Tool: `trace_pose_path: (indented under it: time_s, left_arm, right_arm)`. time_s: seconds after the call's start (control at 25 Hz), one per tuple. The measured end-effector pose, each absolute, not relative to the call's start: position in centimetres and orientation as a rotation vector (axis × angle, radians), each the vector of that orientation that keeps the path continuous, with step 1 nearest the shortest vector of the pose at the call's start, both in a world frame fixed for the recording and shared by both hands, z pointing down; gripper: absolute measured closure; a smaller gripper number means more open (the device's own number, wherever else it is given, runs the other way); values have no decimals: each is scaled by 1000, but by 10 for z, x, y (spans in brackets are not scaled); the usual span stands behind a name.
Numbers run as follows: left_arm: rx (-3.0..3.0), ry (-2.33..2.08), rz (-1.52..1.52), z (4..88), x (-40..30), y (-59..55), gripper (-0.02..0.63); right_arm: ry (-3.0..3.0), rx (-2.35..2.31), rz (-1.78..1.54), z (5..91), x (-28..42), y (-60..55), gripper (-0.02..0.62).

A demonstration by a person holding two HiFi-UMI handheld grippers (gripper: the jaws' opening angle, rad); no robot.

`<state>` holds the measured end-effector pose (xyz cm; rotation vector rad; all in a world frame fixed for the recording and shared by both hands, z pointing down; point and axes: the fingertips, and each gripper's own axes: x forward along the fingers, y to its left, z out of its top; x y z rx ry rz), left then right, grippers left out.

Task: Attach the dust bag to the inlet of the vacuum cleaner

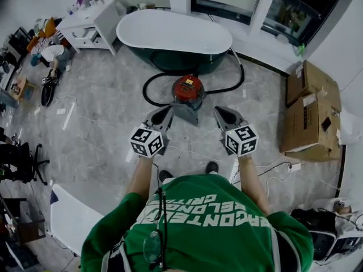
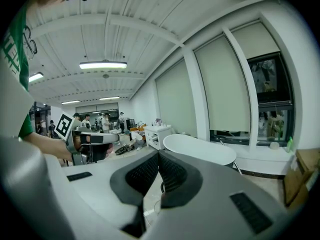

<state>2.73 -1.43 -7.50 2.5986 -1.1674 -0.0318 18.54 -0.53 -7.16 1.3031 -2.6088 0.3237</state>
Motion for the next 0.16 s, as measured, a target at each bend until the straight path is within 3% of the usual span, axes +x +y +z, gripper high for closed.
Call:
trace_pose_path:
  time_s: [0.16]
  left_arm:
    - [2598, -1168, -23, -72, 28, -11, 603]
  right_arm:
    - [-2603, 1314, 328, -69, 188, -2, 586]
